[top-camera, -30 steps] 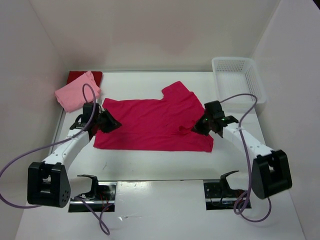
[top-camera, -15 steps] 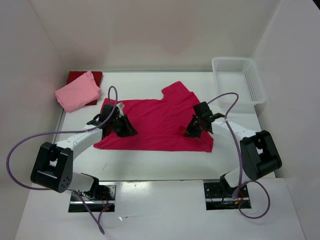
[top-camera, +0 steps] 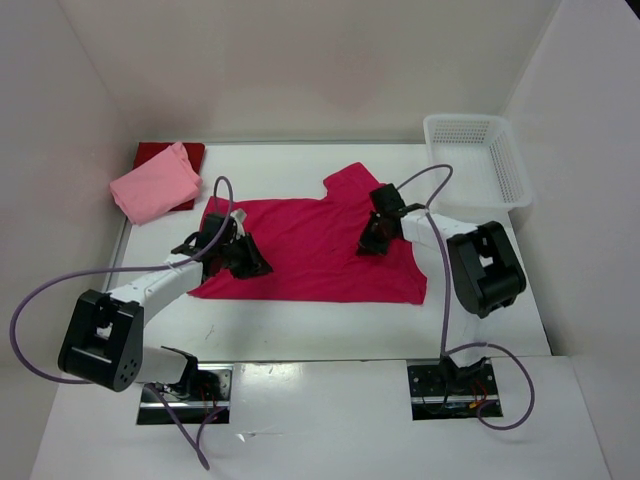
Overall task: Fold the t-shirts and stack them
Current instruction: Fold the flattened tshirt in 1/3 of the way, then grap the side of the flattened tshirt furthest away from the robot with both arms
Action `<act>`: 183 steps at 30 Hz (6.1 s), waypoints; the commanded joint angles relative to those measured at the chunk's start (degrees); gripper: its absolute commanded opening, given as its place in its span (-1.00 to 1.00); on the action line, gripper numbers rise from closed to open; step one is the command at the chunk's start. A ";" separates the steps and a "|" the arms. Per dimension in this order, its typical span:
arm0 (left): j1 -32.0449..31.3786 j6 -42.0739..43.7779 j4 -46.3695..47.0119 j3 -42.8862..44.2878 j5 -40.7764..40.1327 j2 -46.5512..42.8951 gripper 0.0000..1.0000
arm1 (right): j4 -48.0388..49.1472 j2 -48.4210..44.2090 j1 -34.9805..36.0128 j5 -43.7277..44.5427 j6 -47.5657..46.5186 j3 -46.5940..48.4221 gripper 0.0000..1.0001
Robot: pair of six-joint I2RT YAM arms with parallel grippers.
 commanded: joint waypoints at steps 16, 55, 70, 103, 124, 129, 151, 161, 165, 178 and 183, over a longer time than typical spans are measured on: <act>-0.56 0.68 -5.64 3.39 -1.04 -4.49 -0.49 | 0.24 -4.52 0.17 -3.38 -7.32 8.60 -0.90; -0.50 -7.51 -24.12 5.00 -13.77 -19.87 -0.83 | -7.57 -12.88 21.53 -4.97 -6.25 -2.78 -0.67; 23.70 6.13 -0.55 25.44 -20.61 20.47 -0.39 | -2.57 -6.47 3.87 -9.19 -16.37 13.06 -0.92; 24.23 12.37 1.74 32.83 -26.79 34.54 -0.77 | -0.81 15.30 -8.26 -6.48 -19.62 35.11 -0.18; 24.23 10.79 1.91 30.02 -23.54 25.67 -1.00 | -19.80 62.70 -9.50 -1.97 -24.72 100.27 0.07; 24.23 10.26 1.91 30.02 -23.54 25.67 -1.00 | -20.50 63.41 -8.27 -4.88 -23.58 99.73 -0.03; 24.23 10.79 2.00 30.72 -22.39 26.19 -1.00 | -22.34 58.49 -9.49 -6.81 -22.35 98.85 -1.00; 24.23 8.06 3.85 28.96 -18.88 23.91 -1.00 | -13.20 31.25 -15.21 -12.53 -21.56 68.45 -1.00; 24.23 8.06 3.85 28.44 -18.35 21.80 -1.00 | -11.54 24.42 -15.21 -11.31 -22.17 57.68 -1.00; 25.28 7.45 0.78 17.46 -17.82 4.41 -1.00 | -4.77 -7.23 -15.21 -10.77 -22.70 21.43 -1.00; 27.30 6.39 -1.43 13.50 -15.64 -2.28 -1.00 | -7.30 -16.91 -15.21 -9.72 -21.56 10.80 -1.00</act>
